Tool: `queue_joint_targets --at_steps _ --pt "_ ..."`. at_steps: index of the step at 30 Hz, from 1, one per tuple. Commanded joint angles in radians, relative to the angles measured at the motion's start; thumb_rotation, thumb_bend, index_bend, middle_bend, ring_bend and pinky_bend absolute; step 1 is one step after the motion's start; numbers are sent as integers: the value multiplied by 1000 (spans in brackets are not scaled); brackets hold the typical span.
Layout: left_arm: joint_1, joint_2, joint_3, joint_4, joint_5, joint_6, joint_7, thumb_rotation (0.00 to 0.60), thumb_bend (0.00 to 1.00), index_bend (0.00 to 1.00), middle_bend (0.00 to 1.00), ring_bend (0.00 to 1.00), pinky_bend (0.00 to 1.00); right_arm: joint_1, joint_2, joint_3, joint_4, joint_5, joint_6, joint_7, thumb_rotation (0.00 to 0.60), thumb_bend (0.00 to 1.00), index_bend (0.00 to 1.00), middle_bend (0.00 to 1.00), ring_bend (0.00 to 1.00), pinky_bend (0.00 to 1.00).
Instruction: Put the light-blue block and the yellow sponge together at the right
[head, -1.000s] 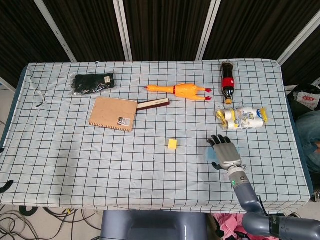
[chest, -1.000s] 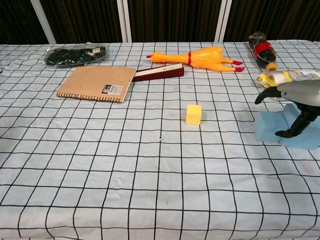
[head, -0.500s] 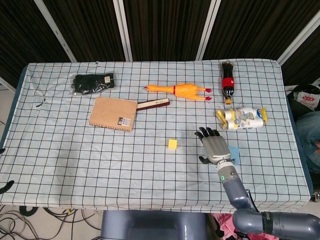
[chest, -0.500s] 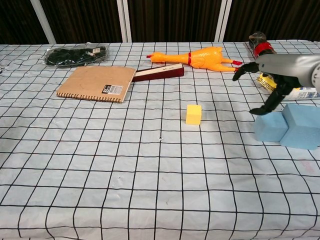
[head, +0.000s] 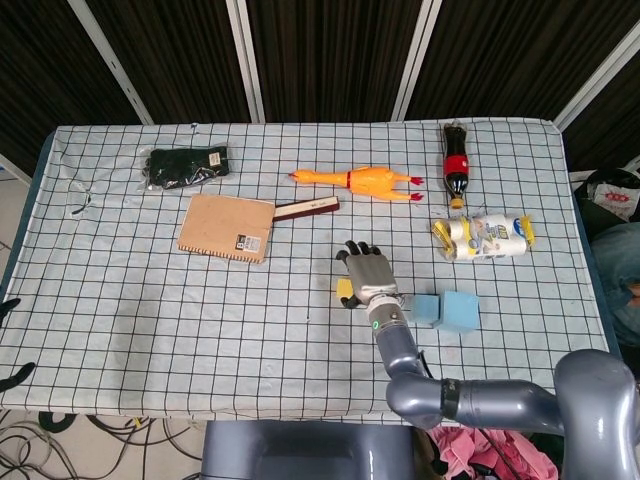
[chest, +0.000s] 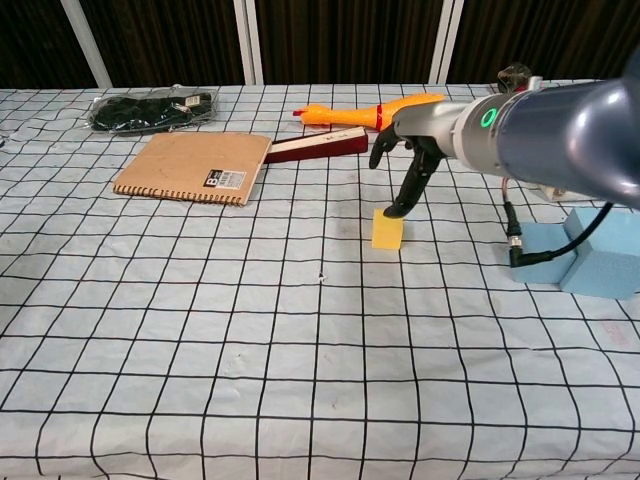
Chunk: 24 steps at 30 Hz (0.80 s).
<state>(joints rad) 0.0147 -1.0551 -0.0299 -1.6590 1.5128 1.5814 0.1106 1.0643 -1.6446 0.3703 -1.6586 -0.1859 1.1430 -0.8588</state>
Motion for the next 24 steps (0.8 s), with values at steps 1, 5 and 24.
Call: queue_joint_targets --at_steps 1,5,24 --pt "-1 0 1 1 1 -3 0 600 34 182 55 0 0 53 -75 12 90 57 -1 -38 600 193 259 44 38 91" --pt "-2 0 -1 2 -5 -4 -2 600 33 182 55 0 0 75 -125 16 151 77 -1 -42 600 192 275 44 38 92" --pt "2 4 -4 2 -10 4 -9 600 33 182 55 0 0 57 -201 -5 256 31 41 -31 600 212 351 44 39 91"
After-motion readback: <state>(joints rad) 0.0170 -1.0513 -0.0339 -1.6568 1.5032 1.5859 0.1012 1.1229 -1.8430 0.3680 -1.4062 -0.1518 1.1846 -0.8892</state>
